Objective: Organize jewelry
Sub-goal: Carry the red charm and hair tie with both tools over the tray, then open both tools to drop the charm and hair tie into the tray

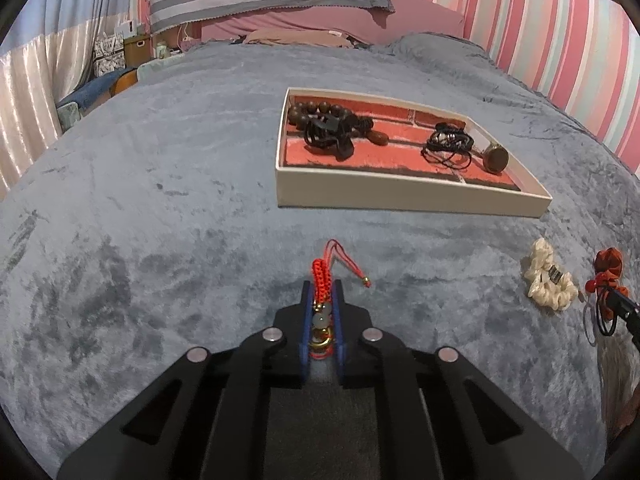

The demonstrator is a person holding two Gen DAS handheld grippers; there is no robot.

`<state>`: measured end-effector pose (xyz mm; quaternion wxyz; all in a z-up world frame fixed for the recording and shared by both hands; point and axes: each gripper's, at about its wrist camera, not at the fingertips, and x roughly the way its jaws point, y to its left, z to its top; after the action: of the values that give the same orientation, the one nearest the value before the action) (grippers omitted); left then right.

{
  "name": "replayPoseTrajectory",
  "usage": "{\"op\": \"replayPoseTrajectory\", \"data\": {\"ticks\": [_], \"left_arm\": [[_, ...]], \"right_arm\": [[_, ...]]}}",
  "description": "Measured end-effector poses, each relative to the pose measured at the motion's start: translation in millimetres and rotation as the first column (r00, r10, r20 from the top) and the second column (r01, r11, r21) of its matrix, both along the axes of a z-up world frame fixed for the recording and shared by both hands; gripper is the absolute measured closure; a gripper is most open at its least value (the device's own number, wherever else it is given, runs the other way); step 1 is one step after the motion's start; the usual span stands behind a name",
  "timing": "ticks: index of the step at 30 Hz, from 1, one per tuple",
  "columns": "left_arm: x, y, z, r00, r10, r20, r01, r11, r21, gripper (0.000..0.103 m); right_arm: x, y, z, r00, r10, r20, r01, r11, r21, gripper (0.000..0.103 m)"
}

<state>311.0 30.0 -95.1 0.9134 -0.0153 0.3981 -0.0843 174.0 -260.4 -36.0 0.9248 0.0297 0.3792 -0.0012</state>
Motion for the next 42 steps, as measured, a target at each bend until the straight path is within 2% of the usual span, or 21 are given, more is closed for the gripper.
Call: {"op": "replayPoseTrajectory", "data": {"ticks": [10, 14, 20, 25, 31, 42], "left_arm": [[17, -8, 45, 0.996, -0.009, 0.087, 0.011, 1.000, -0.022, 0.094], [32, -14, 60, 0.994, -0.015, 0.112, 0.018, 0.999, -0.032, 0.094], [59, -35, 72, 0.989, -0.043, 0.140, 0.045, 0.999, -0.010, 0.094], [91, -49, 63, 0.991, -0.054, 0.126, 0.053, 0.999, 0.009, 0.094], [126, -63, 34, 0.995, -0.060, 0.077, 0.057, 0.998, 0.040, 0.094], [158, -65, 2, 0.999, -0.037, 0.002, 0.037, 0.998, 0.053, 0.094]], "right_arm": [[37, 6, 42, 0.997, 0.017, 0.081, -0.016, 1.000, -0.010, 0.099], [67, 17, 58, 0.993, 0.039, 0.110, -0.038, 0.999, -0.016, 0.099], [119, 32, 63, 0.992, 0.059, 0.109, -0.059, 0.998, -0.005, 0.099], [164, 45, 48, 0.995, 0.070, 0.071, -0.070, 0.998, -0.005, 0.099], [201, 48, 19, 0.998, 0.067, 0.018, -0.067, 0.998, -0.016, 0.099], [227, 55, -8, 0.995, 0.084, -0.061, -0.085, 0.996, -0.018, 0.099]]}}
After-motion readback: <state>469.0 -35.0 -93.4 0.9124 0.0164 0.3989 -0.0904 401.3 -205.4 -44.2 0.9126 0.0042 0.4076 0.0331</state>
